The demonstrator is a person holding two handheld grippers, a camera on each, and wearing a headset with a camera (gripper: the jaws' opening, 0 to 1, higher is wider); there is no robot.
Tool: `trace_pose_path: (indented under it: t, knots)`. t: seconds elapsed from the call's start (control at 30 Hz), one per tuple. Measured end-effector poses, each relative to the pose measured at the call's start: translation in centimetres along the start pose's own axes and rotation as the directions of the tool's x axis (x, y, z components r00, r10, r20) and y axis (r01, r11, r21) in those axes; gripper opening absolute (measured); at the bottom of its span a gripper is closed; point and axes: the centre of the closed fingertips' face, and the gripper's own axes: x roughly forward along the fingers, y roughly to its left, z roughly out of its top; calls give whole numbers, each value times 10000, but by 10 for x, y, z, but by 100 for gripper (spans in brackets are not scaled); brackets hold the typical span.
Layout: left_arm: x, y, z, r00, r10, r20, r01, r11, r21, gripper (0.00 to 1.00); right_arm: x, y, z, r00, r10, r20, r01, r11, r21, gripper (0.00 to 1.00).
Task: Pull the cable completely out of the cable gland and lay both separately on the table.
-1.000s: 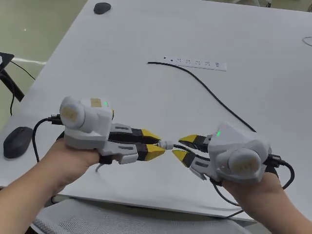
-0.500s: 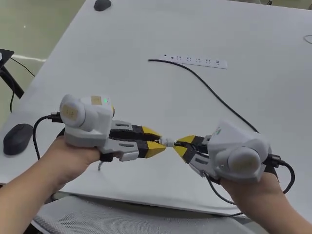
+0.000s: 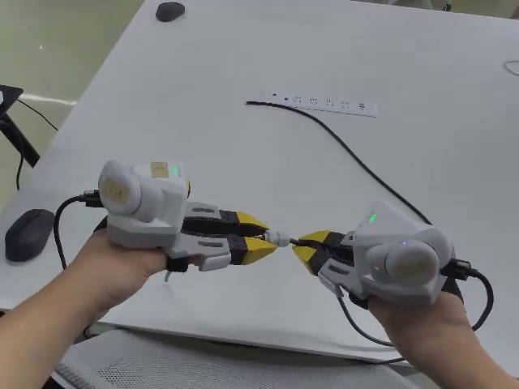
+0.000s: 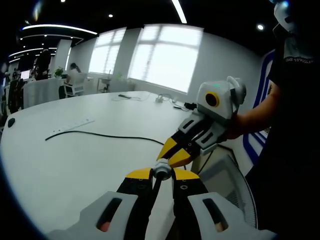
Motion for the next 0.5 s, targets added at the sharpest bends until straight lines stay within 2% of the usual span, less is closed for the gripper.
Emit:
trace_pose_path:
  t: [0.23,0.5]
  knots:
    - [-2,1,1,10000,23,83,-23,10000,-9,14,-2,-10,-13,9994,-249,-241,263,9978,606,0]
    - [-5,1,3,9998,12,187,-11,10000,-64,14,-4,-24,-34,9973,-489,-550,578,9829,1749,0]
